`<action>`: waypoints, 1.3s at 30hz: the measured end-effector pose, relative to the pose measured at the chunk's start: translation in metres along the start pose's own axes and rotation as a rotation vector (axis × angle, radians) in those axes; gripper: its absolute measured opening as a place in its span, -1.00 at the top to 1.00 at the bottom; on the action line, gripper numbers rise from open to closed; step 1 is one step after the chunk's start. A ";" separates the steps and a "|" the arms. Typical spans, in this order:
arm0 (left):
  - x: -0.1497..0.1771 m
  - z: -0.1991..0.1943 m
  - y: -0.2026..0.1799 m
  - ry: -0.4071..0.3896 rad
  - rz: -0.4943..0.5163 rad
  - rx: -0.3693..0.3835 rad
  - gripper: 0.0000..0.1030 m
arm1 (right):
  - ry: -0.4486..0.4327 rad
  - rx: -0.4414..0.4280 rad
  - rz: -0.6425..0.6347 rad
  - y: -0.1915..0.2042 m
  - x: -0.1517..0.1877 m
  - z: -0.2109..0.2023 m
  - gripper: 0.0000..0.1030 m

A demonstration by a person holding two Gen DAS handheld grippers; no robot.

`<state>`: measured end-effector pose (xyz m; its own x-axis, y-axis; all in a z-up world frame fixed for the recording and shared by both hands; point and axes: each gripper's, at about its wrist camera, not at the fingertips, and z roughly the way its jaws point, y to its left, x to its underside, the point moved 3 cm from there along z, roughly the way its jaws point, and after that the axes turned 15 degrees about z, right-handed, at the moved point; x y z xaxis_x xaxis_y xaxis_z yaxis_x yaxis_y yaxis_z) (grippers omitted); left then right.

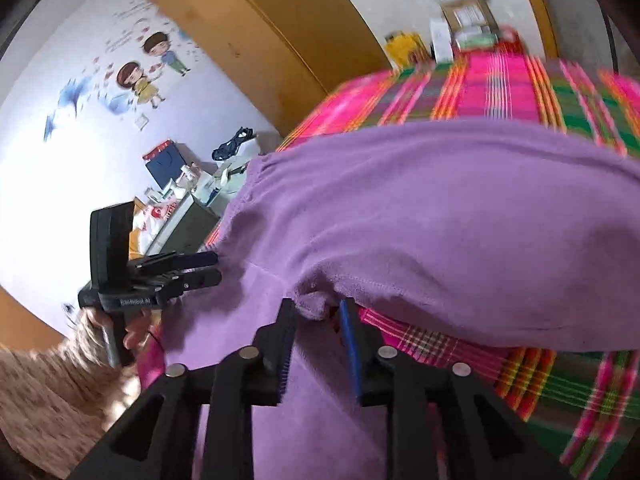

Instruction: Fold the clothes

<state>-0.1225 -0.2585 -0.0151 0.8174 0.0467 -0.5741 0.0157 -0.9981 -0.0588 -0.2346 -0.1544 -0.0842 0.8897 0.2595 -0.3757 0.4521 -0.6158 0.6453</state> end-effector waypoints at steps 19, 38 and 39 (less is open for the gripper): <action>-0.081 0.060 -0.100 -0.054 0.155 0.178 -0.23 | -0.003 0.103 -0.140 -0.008 -0.001 -0.006 0.40; -0.069 0.077 -0.125 0.043 0.222 0.169 -0.23 | -0.445 0.603 -0.144 -0.118 -0.076 -0.102 0.44; -0.070 0.076 -0.127 0.051 0.233 0.166 -0.24 | -0.437 0.619 -0.158 -0.120 -0.079 -0.105 0.44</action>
<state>-0.2257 -0.1322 -0.0293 0.8159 -0.1898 -0.5461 -0.2675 -0.9613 -0.0655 -0.3519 -0.0233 -0.0621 0.6532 0.1409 -0.7440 0.3388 -0.9331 0.1207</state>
